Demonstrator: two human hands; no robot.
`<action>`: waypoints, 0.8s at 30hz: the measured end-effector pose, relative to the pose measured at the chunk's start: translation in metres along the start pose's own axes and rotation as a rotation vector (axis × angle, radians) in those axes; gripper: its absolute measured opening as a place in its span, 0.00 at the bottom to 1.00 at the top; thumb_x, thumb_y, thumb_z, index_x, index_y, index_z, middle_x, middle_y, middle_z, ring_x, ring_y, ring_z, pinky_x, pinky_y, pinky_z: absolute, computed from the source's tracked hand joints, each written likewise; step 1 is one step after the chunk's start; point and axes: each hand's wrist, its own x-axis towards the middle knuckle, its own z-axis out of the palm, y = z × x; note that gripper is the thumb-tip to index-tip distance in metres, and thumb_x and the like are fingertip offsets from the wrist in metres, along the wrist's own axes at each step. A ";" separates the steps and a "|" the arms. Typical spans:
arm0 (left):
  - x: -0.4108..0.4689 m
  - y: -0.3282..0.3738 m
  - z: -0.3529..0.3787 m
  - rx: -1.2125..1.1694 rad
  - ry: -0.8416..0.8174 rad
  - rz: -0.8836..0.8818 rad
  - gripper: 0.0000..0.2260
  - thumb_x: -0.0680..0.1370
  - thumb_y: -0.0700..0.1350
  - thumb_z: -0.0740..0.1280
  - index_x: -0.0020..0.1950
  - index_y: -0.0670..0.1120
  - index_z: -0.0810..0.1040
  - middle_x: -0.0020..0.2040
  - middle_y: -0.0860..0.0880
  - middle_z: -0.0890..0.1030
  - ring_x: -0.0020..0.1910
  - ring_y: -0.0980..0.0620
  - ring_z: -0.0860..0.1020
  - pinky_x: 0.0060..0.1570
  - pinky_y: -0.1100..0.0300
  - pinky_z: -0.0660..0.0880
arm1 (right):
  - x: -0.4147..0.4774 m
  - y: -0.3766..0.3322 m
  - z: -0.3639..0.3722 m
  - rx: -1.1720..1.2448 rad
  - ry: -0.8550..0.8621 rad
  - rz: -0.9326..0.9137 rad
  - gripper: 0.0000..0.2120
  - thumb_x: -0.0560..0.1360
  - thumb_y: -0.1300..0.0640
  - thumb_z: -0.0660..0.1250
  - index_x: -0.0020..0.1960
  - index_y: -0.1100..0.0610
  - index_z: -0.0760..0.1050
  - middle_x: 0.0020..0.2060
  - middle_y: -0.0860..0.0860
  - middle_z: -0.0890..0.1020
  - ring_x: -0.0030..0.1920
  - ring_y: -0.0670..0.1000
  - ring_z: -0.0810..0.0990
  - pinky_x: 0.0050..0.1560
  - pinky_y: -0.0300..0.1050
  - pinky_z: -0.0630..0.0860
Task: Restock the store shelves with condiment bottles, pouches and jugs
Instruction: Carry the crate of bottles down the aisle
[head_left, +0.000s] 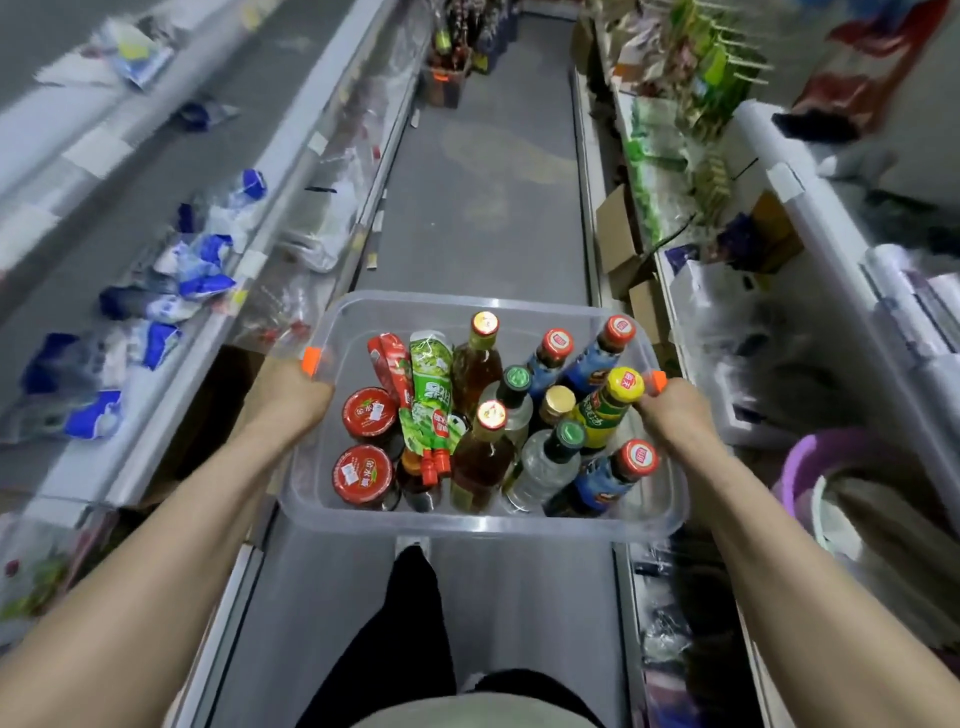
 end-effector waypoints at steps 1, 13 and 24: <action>0.026 0.011 0.007 0.039 -0.009 0.006 0.13 0.77 0.54 0.65 0.47 0.45 0.81 0.46 0.39 0.82 0.41 0.39 0.80 0.44 0.52 0.76 | 0.023 -0.011 0.003 -0.006 0.004 0.004 0.24 0.83 0.46 0.59 0.57 0.68 0.77 0.57 0.69 0.80 0.58 0.68 0.79 0.57 0.58 0.75; 0.274 0.179 0.051 0.094 -0.082 0.043 0.18 0.82 0.55 0.60 0.53 0.41 0.80 0.50 0.36 0.82 0.49 0.35 0.80 0.51 0.47 0.77 | 0.264 -0.129 -0.006 0.012 0.006 0.149 0.20 0.83 0.49 0.60 0.55 0.66 0.78 0.57 0.68 0.80 0.56 0.66 0.79 0.50 0.52 0.73; 0.451 0.306 0.121 0.093 -0.036 -0.034 0.19 0.82 0.58 0.58 0.51 0.42 0.77 0.50 0.35 0.81 0.49 0.35 0.78 0.43 0.52 0.70 | 0.521 -0.235 -0.043 -0.114 0.044 0.021 0.21 0.83 0.49 0.60 0.54 0.68 0.78 0.56 0.70 0.80 0.56 0.69 0.79 0.46 0.52 0.69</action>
